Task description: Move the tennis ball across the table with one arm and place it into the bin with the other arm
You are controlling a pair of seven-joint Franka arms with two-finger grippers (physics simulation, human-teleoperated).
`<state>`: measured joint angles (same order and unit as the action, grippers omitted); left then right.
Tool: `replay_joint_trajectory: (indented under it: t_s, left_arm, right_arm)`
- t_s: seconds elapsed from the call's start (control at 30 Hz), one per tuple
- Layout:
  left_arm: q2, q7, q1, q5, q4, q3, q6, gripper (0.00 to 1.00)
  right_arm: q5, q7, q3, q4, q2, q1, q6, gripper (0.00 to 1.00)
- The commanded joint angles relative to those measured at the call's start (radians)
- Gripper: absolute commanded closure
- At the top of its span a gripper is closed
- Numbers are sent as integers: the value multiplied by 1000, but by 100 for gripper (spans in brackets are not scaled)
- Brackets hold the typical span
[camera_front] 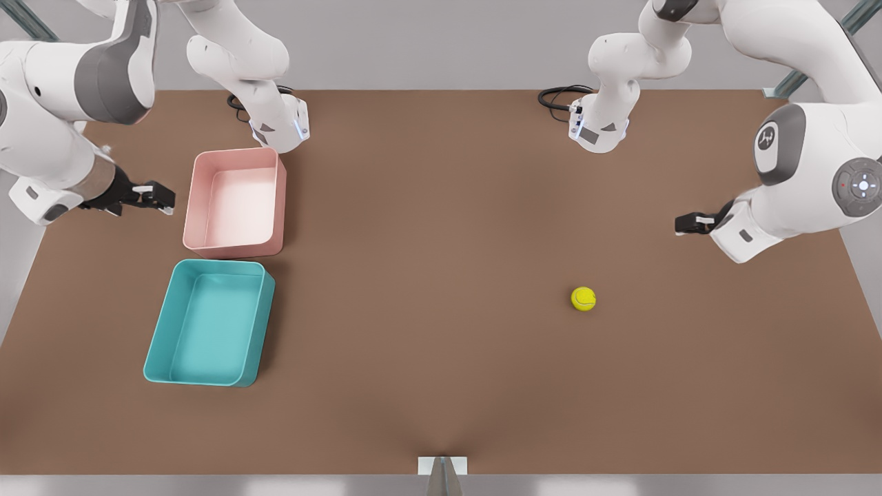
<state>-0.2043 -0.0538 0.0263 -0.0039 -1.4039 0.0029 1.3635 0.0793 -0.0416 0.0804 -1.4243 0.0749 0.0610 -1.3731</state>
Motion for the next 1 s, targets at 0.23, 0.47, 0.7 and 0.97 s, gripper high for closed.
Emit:
replay_joint_trajectory:
  t_s: [0.23, 0.47, 0.7, 0.97]
  left_arm:
    - [-168, -934, 8, 35, -214, -11, 552, 79]
    - [-239, -1274, 26, 216, -326, -67, 772, 79]
    - [-314, -1540, 18, 269, -411, -92, 931, 79]
    - [-323, -1453, 20, 266, -475, -124, 931, 79]
  right_arm:
    - [20, -35, -1, 38, 135, -44, -167, 0]
    - [20, -49, -10, 79, 174, -40, -152, 0]
    - [22, -44, -11, 82, 180, -40, -152, 0]
    - [22, -44, -11, 82, 180, -38, -152, 0]
